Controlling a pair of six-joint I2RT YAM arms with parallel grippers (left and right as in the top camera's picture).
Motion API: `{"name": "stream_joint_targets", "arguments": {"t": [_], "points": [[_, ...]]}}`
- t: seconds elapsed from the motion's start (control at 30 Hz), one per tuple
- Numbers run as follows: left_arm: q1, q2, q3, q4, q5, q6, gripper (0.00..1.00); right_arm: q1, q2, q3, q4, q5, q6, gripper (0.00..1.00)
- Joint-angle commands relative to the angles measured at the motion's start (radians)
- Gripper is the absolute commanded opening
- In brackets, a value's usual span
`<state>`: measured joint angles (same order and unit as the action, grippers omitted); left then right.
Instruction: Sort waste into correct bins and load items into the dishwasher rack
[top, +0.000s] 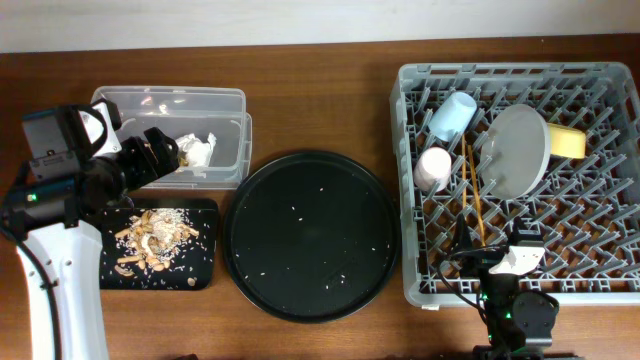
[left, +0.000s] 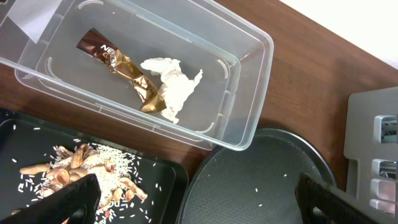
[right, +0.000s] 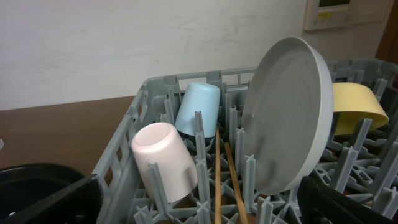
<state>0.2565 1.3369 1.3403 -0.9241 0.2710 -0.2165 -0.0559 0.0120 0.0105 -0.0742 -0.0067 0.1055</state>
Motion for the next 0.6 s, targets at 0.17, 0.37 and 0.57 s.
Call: {"name": "stream_joint_targets", "arguments": {"t": [0.17,0.37,0.57], "points": [[-0.208,-0.260,-0.099,0.002,-0.006,0.006,0.99,-0.005,-0.008,-0.005,-0.006,0.019,0.008,0.98],[-0.234,-0.658,-0.527,0.003,-0.012,0.006,0.99,-0.005,-0.008,-0.005,-0.006,0.019,0.008,0.98],[-0.234,-0.998,-1.005,0.666,-0.058,0.005,0.99,-0.005,-0.008,-0.005,-0.006,0.019,0.008,0.98]]}}
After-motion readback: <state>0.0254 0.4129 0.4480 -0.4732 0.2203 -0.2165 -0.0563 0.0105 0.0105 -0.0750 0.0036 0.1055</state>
